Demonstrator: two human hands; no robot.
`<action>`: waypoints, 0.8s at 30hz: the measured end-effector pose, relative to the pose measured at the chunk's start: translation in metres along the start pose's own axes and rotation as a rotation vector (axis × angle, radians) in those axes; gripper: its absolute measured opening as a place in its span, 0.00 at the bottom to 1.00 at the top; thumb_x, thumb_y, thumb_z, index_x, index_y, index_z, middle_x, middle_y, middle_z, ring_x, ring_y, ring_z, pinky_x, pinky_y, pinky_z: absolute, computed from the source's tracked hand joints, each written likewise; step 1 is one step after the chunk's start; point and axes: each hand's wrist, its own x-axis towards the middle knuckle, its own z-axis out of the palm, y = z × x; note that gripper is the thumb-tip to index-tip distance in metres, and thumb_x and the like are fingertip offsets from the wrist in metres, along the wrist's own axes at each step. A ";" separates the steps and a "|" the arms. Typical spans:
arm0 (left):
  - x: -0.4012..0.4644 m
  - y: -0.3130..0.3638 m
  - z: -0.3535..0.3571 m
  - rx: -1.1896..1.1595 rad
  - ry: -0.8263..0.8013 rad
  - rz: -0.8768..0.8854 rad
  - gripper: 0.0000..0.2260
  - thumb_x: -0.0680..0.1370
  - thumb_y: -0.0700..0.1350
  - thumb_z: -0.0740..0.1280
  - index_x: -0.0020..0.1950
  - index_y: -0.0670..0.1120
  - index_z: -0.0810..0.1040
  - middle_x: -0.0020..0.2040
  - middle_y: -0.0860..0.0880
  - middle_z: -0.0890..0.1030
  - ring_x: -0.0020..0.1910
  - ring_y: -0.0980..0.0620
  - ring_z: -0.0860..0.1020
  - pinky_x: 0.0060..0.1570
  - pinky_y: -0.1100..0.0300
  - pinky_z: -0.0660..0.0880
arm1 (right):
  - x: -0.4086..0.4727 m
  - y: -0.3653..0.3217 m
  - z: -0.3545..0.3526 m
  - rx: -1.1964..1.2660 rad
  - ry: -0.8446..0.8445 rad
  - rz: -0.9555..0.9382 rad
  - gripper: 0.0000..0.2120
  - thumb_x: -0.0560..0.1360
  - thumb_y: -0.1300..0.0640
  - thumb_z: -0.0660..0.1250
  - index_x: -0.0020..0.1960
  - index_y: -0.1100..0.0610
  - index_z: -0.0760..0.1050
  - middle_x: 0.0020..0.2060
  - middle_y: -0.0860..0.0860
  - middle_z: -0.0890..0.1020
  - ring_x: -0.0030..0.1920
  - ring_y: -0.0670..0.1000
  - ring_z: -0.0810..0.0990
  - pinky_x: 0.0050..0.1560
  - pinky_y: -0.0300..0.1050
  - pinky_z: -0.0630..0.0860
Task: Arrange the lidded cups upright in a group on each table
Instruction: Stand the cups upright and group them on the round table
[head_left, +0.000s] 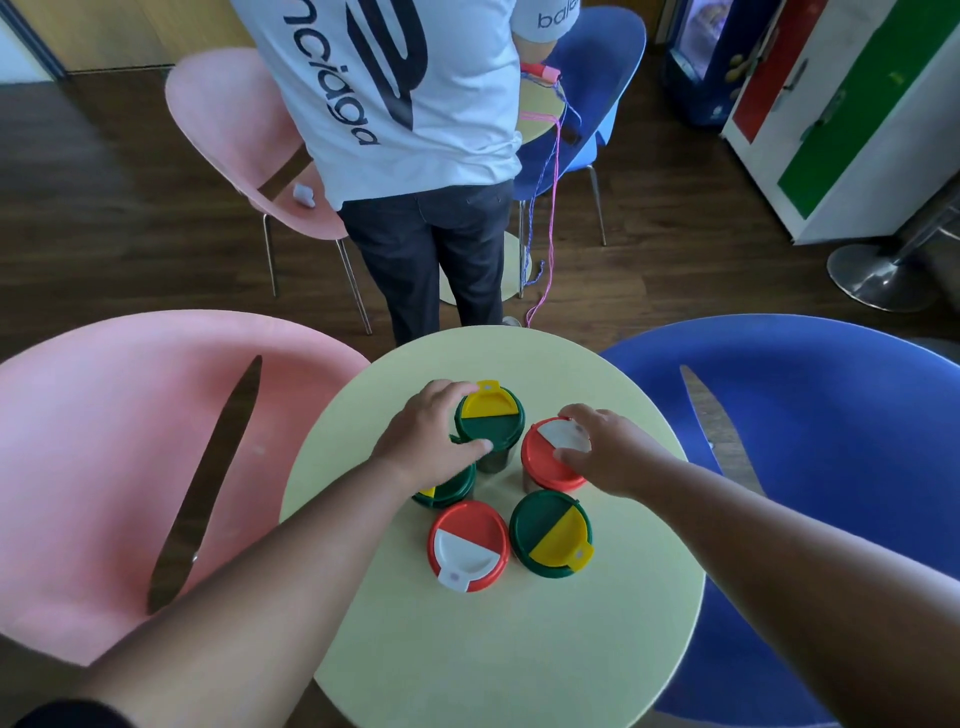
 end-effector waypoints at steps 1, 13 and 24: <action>0.005 0.003 0.001 0.031 -0.049 0.017 0.35 0.70 0.58 0.74 0.74 0.59 0.64 0.72 0.55 0.67 0.70 0.52 0.68 0.66 0.52 0.70 | 0.000 0.000 0.001 0.001 0.008 0.003 0.25 0.79 0.45 0.66 0.74 0.46 0.64 0.67 0.53 0.75 0.58 0.53 0.76 0.47 0.43 0.76; 0.014 0.009 0.014 0.164 -0.061 -0.011 0.41 0.67 0.59 0.75 0.75 0.62 0.58 0.70 0.54 0.69 0.61 0.47 0.76 0.57 0.52 0.75 | 0.002 -0.001 0.007 -0.014 0.026 -0.007 0.25 0.80 0.45 0.64 0.75 0.47 0.63 0.67 0.52 0.74 0.62 0.55 0.76 0.51 0.43 0.76; 0.013 0.007 0.010 0.207 -0.086 0.025 0.41 0.67 0.61 0.74 0.75 0.60 0.58 0.72 0.55 0.69 0.64 0.50 0.74 0.62 0.52 0.68 | 0.002 -0.003 0.007 -0.017 0.014 -0.007 0.25 0.80 0.44 0.64 0.75 0.47 0.63 0.67 0.53 0.74 0.61 0.54 0.76 0.48 0.43 0.74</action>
